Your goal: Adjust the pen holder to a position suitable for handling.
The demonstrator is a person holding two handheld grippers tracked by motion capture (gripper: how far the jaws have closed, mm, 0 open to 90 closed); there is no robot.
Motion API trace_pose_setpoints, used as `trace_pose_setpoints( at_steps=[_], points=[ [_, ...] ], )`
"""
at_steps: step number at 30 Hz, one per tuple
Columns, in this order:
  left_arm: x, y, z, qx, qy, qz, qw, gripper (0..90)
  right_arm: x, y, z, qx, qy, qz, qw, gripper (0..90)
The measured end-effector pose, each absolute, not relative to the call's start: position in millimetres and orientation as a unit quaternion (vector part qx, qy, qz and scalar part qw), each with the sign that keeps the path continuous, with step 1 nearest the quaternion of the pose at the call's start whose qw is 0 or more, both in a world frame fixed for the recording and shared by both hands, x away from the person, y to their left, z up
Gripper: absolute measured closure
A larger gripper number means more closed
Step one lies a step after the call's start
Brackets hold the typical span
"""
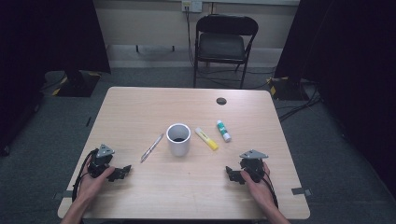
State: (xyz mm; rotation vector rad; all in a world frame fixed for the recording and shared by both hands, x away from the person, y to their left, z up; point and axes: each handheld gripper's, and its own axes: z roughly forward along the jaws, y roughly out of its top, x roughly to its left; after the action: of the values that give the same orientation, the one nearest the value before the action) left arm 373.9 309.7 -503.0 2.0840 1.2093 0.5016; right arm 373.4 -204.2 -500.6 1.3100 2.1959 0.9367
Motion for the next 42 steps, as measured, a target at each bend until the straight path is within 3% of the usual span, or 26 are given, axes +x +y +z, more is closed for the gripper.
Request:
trace_pose_setpoints(
  at_steps=[4,10,13,20,30,42],
  points=[
    [374,310,-503,0.798,0.464,0.192,0.334,0.7,374,-205,-501,0.470,0.790,0.337,0.204,8.2],
    [372,313,-499,0.782,0.484,0.197,0.340,13.0,375,-206,-501,0.463,0.793,0.338,0.204,8.2],
    [371,313,-495,0.776,0.492,0.167,0.359,16.1,375,-206,-501,0.464,0.793,0.338,0.204,8.2],
    [363,306,-477,0.778,0.463,0.199,0.376,16.6,375,-207,-501,0.461,0.794,0.339,0.203,8.2],
    [359,294,-459,0.776,0.423,0.170,0.437,26.9,374,-207,-501,0.462,0.794,0.339,0.204,8.2],
    [361,274,-438,0.784,0.386,0.152,0.462,37.4,374,-207,-501,0.462,0.794,0.339,0.204,8.2]
  ],
)
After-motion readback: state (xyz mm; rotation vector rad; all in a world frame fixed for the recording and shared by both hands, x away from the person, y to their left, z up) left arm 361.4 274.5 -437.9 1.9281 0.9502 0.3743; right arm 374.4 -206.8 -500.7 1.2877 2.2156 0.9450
